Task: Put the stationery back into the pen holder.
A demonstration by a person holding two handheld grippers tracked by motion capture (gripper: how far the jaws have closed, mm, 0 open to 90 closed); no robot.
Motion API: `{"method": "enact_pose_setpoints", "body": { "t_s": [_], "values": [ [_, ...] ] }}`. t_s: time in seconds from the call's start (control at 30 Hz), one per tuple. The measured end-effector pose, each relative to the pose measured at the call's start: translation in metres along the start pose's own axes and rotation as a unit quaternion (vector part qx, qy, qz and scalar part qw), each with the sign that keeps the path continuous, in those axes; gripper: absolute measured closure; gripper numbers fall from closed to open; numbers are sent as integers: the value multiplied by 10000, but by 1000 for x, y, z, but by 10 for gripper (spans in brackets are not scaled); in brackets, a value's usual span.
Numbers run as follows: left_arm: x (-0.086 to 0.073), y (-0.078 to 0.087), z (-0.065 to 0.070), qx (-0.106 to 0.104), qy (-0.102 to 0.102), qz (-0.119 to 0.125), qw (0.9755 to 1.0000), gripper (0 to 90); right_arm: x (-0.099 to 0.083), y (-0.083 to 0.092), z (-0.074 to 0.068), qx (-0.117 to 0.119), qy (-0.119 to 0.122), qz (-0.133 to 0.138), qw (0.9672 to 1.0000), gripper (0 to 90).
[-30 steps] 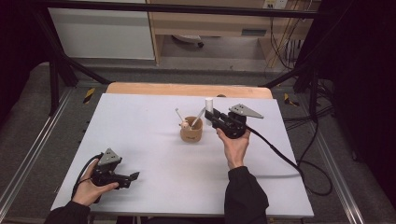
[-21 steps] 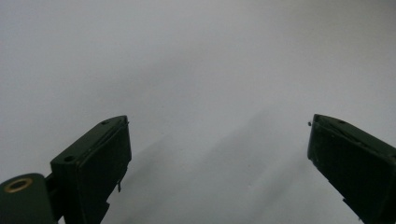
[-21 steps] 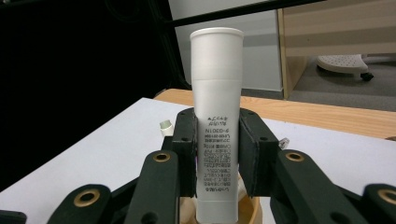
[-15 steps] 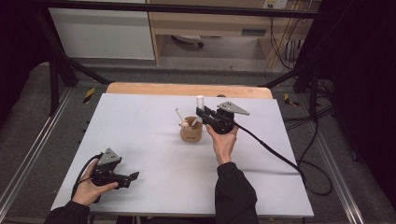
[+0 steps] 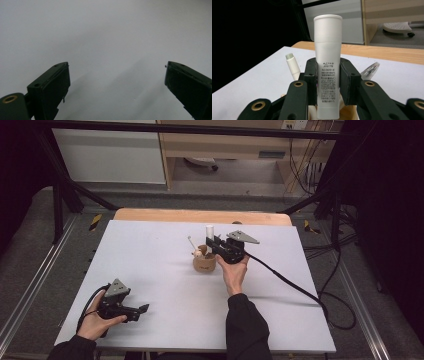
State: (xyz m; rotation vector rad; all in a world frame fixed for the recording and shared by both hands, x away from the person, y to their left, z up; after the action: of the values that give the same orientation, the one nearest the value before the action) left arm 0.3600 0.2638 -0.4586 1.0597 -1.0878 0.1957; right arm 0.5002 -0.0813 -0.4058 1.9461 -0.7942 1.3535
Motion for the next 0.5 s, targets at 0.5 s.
{"method": "enact_pose_setpoints", "body": {
  "t_s": [0.5],
  "values": [
    [0,0,0,-6,-8,4,10000,61,-20,-5,-2,12,70,-188,9998,706]
  ]
}}
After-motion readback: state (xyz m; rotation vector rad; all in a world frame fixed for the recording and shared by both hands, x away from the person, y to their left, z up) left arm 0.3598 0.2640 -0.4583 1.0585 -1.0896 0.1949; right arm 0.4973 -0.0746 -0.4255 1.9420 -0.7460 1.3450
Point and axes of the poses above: each handheld gripper's, and its own axes: y roughly backward along the jaws, x roughly out of its top, z roughly to its right, the point moved 2 cm from there along -y, roughly forward along the jaws, and after that the axes turned 5 degrees about z, right-handed, at the moved point
